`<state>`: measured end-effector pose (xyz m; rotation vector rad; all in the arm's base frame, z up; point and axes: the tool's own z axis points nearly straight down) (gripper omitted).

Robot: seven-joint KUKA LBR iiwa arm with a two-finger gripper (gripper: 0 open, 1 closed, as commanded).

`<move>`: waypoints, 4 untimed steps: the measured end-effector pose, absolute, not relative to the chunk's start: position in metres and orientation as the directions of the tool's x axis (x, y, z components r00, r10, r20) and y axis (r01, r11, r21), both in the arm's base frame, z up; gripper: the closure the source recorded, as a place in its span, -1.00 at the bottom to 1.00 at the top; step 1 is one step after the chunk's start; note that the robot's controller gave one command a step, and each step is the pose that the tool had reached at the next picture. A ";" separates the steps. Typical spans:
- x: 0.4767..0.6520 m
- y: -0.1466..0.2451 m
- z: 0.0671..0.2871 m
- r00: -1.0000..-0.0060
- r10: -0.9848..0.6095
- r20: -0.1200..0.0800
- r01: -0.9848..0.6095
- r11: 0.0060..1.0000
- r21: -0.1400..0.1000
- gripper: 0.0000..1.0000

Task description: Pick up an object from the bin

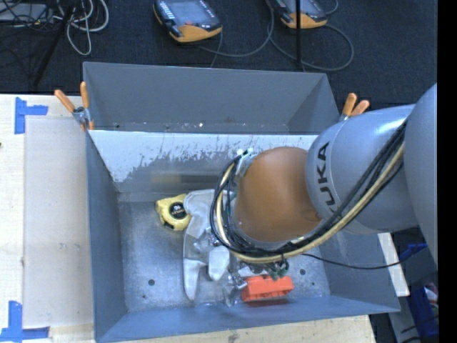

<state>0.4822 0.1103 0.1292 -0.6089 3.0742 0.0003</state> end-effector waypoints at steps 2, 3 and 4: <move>0.562 0.140 0.079 -0.808 -0.589 -0.011 -0.589 0.808 -0.003 1.00; 0.562 0.140 0.079 -0.809 -0.588 -0.011 -0.588 0.809 -0.003 1.00; 0.562 0.141 0.119 -0.807 -0.590 0.005 -0.590 0.808 0.003 1.00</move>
Offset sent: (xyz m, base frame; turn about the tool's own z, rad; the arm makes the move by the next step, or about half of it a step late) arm 0.0756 0.0281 -0.0553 -0.2429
